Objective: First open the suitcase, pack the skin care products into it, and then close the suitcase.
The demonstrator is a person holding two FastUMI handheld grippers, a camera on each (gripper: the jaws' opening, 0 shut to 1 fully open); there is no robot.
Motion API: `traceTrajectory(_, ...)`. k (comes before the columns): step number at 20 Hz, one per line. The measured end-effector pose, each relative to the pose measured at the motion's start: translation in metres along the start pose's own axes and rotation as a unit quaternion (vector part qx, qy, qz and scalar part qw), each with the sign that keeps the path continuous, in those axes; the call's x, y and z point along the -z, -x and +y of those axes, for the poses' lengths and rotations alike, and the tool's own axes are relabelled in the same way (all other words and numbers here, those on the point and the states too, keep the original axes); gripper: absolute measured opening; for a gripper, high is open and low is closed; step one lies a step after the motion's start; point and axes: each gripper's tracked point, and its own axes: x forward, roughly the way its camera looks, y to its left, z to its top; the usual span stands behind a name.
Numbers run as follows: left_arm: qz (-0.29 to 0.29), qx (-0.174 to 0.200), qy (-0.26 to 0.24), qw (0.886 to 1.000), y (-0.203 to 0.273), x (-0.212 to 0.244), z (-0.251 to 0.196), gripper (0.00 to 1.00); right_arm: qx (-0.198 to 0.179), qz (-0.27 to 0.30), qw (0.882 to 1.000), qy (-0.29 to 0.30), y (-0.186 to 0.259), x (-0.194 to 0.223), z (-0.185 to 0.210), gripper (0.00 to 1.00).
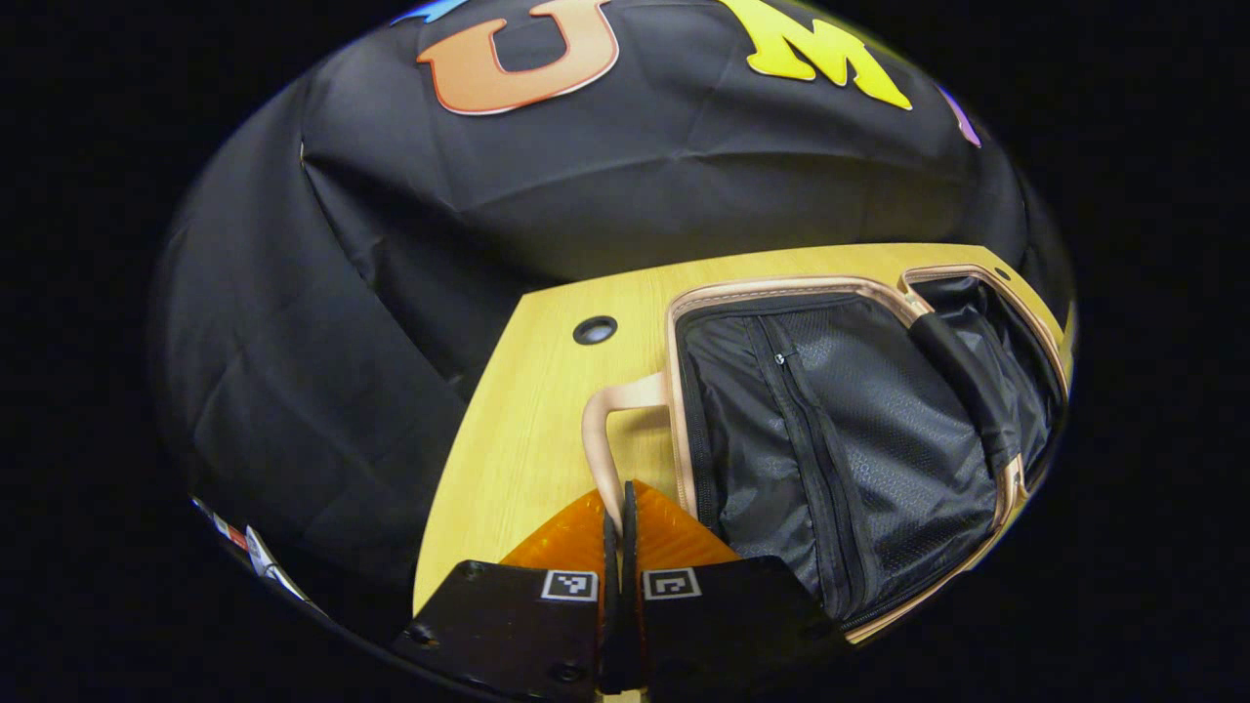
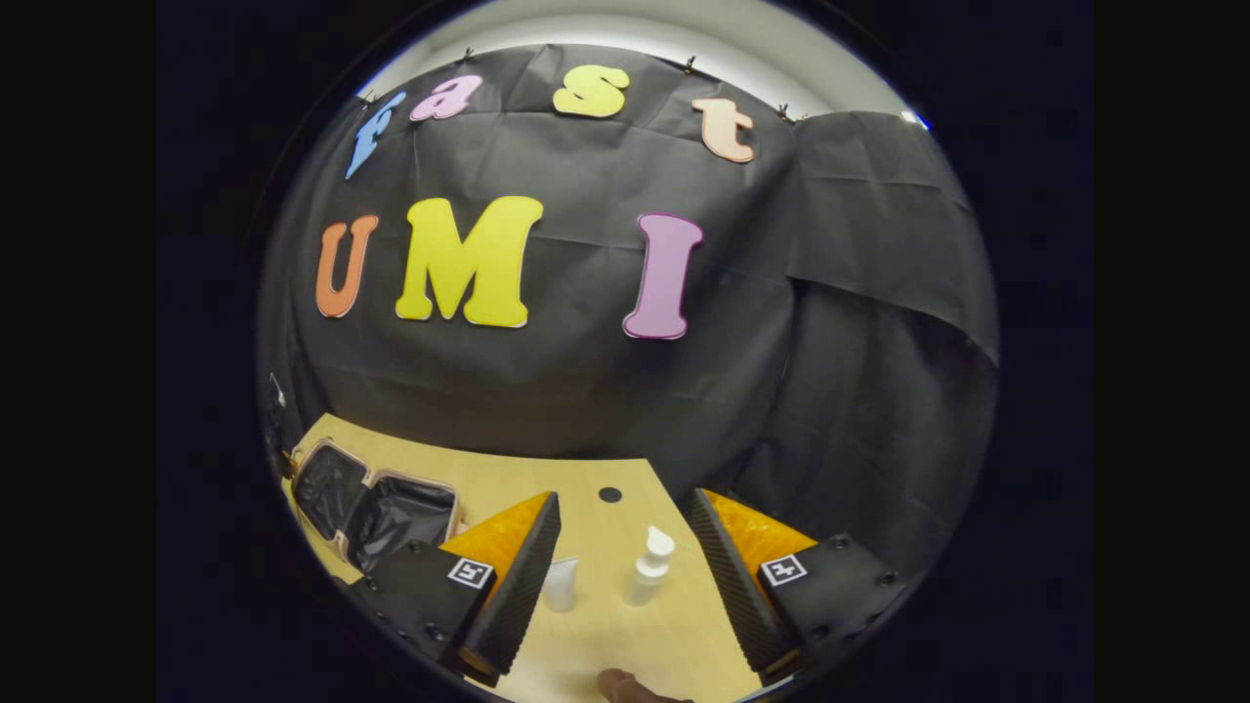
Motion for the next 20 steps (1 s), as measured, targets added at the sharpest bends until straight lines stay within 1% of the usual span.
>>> traceTrajectory(1, -0.016, 0.005, 0.007, 1.0, -0.001, -0.005, 0.0, 0.03, 0.005, 0.007, 1.0, -0.003, 0.002, 0.005, -0.005, 0.8)
traceTrajectory(3, -0.016, 0.01, 0.023, 1.0, -0.002, -0.004, 0.0, 0.03, 0.013, 0.02, 1.0, -0.008, 0.003, 0.016, -0.014, 0.8)
traceTrajectory(4, -0.014, 0.012, 0.031, 0.999, -0.004, -0.004, -0.001, 0.08, 0.015, 0.024, 1.0, -0.008, 0.005, 0.02, -0.016, 0.8)
traceTrajectory(5, -0.011, -0.001, 0.036, 0.999, -0.002, -0.001, 0.004, 0.11, 0.015, 0.026, 1.0, -0.005, 0.004, 0.023, -0.018, 0.8)
traceTrajectory(6, -0.009, -0.012, 0.045, 0.999, 0.001, 0.002, 0.009, 0.21, 0.012, 0.027, 1.0, -0.002, 0.002, 0.027, -0.018, 0.8)
traceTrajectory(7, -0.014, -0.017, 0.058, 0.998, 0.01, 0.0, 0.011, 0.29, 0.009, 0.028, 1.0, 0.002, 0.001, 0.029, -0.018, 0.8)
traceTrajectory(8, -0.026, -0.018, 0.072, 0.997, 0.019, -0.004, 0.01, 0.51, 0.005, 0.028, 1.0, 0.005, -0.001, 0.032, -0.018, 0.8)
traceTrajectory(9, -0.034, -0.022, 0.083, 0.996, 0.024, -0.007, 0.01, 0.63, -0.001, 0.028, 1.0, 0.007, -0.003, 0.035, -0.017, 0.81)
traceTrajectory(12, -0.047, -0.011, 0.115, 0.992, 0.061, -0.015, -0.006, 1.0, -0.027, 0.021, 0.999, 0.015, -0.009, 0.039, -0.013, 0.81)
traceTrajectory(14, -0.054, -0.003, 0.12, 0.991, 0.078, -0.026, -0.027, 1.0, -0.048, 0.017, 0.998, 0.02, -0.015, 0.041, -0.011, 0.81)
traceTrajectory(16, -0.065, 0.007, 0.117, 0.991, 0.098, -0.041, -0.058, 1.0, -0.072, 0.008, 0.997, 0.03, -0.024, 0.038, -0.009, 0.81)
traceTrajectory(18, -0.065, 0.028, 0.109, 0.992, 0.124, -0.052, -0.1, 1.0, -0.109, -0.004, 0.993, 0.045, -0.031, 0.037, -0.001, 0.81)
traceTrajectory(20, -0.073, 0.046, 0.089, 0.992, 0.143, -0.067, -0.15, 1.0, -0.139, -0.013, 0.989, 0.055, -0.039, 0.037, 0.001, 0.8)
